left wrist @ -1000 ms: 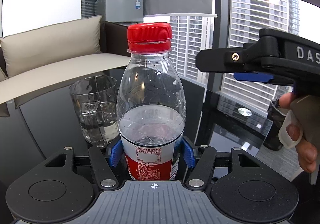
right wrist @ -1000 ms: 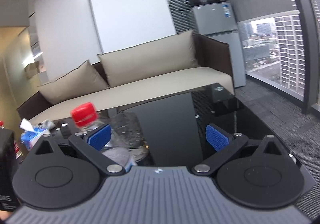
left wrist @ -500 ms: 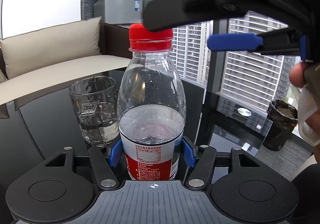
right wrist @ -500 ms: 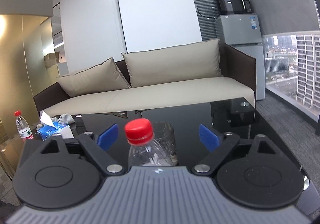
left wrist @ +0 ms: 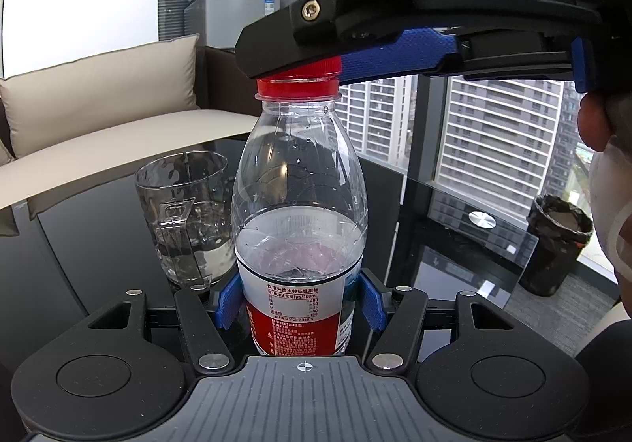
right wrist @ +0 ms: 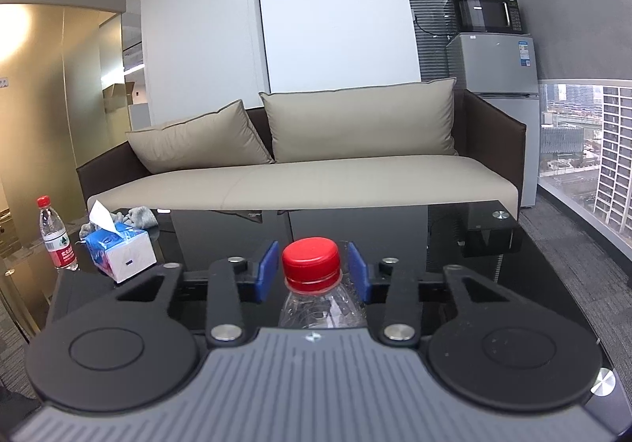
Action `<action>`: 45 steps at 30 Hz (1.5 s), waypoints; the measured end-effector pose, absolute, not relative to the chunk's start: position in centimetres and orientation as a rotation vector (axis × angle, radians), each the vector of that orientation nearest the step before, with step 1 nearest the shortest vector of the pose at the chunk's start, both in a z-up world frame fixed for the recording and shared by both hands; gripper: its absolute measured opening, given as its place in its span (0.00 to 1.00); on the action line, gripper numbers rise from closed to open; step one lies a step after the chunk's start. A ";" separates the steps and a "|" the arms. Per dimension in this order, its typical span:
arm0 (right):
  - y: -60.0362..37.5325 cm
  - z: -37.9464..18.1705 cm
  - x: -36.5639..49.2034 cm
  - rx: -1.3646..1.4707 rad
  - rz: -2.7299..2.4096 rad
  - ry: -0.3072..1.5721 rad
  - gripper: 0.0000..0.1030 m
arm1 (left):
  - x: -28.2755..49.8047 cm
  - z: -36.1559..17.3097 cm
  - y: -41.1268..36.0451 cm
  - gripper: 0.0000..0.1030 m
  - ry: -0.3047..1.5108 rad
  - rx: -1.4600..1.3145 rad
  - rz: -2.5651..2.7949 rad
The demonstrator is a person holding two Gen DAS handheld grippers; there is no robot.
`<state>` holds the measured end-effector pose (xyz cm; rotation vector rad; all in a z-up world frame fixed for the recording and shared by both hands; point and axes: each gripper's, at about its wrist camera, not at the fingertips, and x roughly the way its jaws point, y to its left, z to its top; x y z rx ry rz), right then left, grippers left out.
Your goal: Unscrew bottle cap and pour
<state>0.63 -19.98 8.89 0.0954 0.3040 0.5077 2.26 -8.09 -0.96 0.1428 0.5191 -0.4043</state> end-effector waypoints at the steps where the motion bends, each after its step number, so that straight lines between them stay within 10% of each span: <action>1: -20.0 8.9 0.6 0.090 0.508 0.304 0.33 | 2.3 -1.0 -8.0 0.55 0.519 0.142 -0.405; 28: -21.1 10.3 3.9 -0.017 0.695 0.409 0.32 | 2.2 -0.7 -7.5 0.54 0.517 0.134 -0.408; 37: -18.9 10.6 2.3 -0.070 0.568 0.372 0.54 | 2.1 -0.7 -7.5 0.55 0.516 0.139 -0.408; 45: -18.3 10.4 1.8 -0.129 0.543 0.357 0.32 | 1.9 -1.2 -7.6 0.55 0.517 0.140 -0.410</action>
